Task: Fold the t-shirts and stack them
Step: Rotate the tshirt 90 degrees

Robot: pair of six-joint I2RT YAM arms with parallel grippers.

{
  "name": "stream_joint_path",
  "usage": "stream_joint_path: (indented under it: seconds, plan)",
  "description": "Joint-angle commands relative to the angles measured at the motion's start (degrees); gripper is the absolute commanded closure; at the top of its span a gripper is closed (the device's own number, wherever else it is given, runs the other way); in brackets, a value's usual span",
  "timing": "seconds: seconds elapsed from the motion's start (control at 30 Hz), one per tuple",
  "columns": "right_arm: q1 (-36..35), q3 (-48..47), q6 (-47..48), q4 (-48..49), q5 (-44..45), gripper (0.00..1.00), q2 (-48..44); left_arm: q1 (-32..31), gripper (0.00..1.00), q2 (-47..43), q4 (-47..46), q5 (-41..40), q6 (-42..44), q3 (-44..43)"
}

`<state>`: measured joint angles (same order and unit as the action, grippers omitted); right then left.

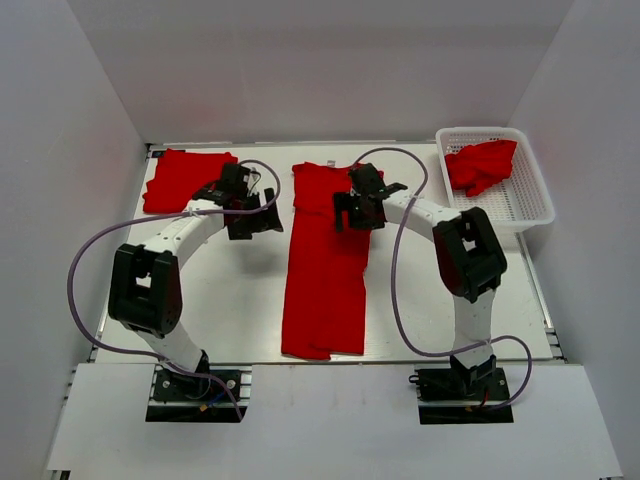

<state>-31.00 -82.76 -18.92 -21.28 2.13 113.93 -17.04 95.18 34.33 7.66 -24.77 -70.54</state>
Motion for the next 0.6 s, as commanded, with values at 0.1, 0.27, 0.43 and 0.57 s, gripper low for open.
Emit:
stream_joint_path:
  seconds: [0.1,0.27,0.43,0.57]
  plan:
    - [0.94,-6.35,0.63,-4.20,5.68,0.10,6.82,3.23,0.00,-3.59,-1.10,4.55,1.48,1.90]
    - [2.34,-14.87,2.13,-7.11,7.80,0.10,12.54,4.38,0.00,-3.07,0.65,6.04,2.19,1.64]
    - [5.24,-25.24,6.33,-7.11,4.83,0.10,20.71,5.00,0.00,-0.52,3.03,6.05,4.03,-1.26]
    - [7.36,-37.34,9.86,-7.46,1.57,0.10,27.21,5.00,0.00,0.98,3.64,6.05,5.18,-2.85]
